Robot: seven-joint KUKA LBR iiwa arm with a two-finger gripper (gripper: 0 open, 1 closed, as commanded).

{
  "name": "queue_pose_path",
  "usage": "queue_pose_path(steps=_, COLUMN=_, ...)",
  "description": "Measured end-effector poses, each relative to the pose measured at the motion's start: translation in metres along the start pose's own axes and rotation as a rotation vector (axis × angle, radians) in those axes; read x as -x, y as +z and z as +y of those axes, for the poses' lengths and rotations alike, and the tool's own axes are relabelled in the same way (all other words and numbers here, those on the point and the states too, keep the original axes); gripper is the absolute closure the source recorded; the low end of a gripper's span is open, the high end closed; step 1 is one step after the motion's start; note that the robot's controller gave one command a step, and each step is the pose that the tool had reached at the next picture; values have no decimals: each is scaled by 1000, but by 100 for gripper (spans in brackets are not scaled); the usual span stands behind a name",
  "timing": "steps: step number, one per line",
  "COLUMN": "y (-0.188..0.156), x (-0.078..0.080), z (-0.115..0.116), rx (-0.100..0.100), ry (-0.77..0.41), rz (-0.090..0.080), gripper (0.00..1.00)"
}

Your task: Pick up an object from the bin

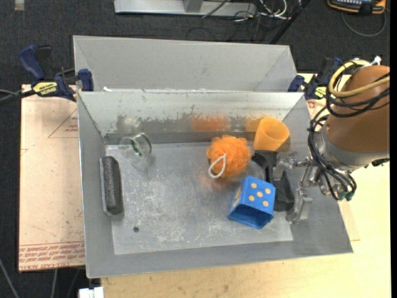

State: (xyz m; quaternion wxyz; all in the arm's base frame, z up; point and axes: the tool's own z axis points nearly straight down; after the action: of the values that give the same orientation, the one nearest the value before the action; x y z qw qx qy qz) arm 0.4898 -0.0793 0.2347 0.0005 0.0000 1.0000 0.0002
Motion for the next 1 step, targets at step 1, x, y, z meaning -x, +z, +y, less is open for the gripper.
queue_pose_path(steps=1, y=44, x=4, z=7, rx=0, ry=97, rz=-2, gripper=0)
